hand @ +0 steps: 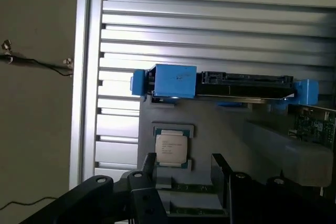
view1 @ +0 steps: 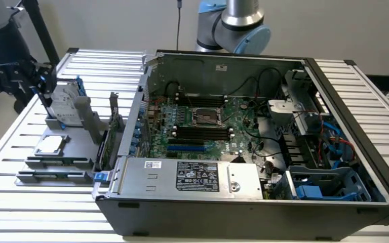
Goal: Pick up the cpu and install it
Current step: 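Pick up the cpu and move it towards the insertion slot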
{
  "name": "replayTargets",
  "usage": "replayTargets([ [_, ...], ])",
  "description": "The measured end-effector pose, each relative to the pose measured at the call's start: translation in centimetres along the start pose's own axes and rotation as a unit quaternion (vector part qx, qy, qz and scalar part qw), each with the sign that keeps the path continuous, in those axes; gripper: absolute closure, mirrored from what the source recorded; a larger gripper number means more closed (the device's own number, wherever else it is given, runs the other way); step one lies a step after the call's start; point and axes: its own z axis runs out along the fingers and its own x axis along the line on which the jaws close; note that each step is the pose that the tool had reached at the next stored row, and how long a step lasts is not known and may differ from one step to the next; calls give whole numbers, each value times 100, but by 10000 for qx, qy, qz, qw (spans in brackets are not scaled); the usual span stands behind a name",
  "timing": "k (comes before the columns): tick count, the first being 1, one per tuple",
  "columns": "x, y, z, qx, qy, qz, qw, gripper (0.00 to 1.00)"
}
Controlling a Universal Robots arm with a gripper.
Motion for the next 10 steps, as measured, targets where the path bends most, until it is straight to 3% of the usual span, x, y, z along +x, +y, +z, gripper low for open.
replayTargets([
  [10, 17, -20, 177, 2, 15, -237, 9997, 46],
])
